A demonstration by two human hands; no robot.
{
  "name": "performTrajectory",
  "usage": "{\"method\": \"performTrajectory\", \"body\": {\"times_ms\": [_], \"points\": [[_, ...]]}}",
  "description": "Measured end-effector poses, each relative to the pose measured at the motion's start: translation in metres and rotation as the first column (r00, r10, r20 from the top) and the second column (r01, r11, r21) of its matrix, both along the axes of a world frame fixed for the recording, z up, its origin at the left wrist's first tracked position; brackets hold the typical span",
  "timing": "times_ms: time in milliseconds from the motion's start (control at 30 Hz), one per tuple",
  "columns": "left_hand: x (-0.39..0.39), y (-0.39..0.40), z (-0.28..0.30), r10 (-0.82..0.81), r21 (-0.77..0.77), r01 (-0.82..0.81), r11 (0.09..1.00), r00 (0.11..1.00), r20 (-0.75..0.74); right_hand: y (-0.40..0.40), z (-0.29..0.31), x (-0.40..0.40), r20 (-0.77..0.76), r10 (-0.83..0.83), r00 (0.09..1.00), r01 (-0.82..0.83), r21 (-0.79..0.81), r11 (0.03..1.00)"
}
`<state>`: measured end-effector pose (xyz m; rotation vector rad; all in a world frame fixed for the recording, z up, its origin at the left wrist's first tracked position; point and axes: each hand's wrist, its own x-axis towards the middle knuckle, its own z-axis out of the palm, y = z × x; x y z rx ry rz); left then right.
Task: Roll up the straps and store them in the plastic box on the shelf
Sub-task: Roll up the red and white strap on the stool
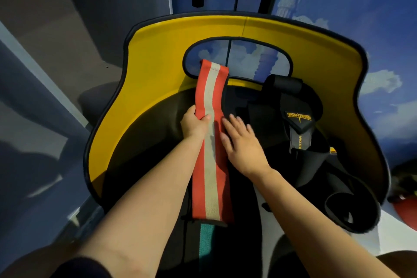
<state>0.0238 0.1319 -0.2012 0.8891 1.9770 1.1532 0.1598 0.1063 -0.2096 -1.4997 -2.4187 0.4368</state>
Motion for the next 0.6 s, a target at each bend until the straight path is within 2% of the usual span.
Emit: {"method": "performTrajectory", "body": {"times_ms": [67, 133, 300, 400, 500, 600], "points": [[-0.002, -0.001, 0.000, -0.049, 0.015, 0.050, 0.999, 0.999, -0.018, -0.009, -0.004, -0.003, 0.000, 0.116, 0.993, -0.116, -0.116, 0.987], [-0.006, -0.005, -0.001, -0.130, -0.002, 0.130, 0.992, 0.989, -0.067, -0.014, -0.012, -0.004, 0.086, 0.154, 0.984, -0.137, -0.183, 0.974], [-0.026, -0.020, -0.002, -0.340, -0.164, 0.308, 0.937, 0.913, -0.227, -0.006, -0.017, -0.013, 0.174, 0.123, 0.977, -0.091, -0.182, 0.979], [-0.029, -0.032, 0.003, -0.376, -0.171, 0.344, 0.923, 0.902, -0.212, 0.000, -0.014, -0.018, 0.194, 0.098, 0.976, -0.062, -0.186, 0.981], [-0.027, -0.049, 0.004, -0.358, -0.158, 0.336, 0.928, 0.924, -0.137, -0.003, -0.009, -0.019, 0.124, 0.064, 0.990, -0.039, -0.199, 0.979], [-0.023, -0.069, 0.003, -0.346, -0.152, 0.328, 0.932, 0.931, -0.113, -0.019, -0.005, -0.014, -0.062, -0.007, 0.998, -0.006, -0.206, 0.978]]}}
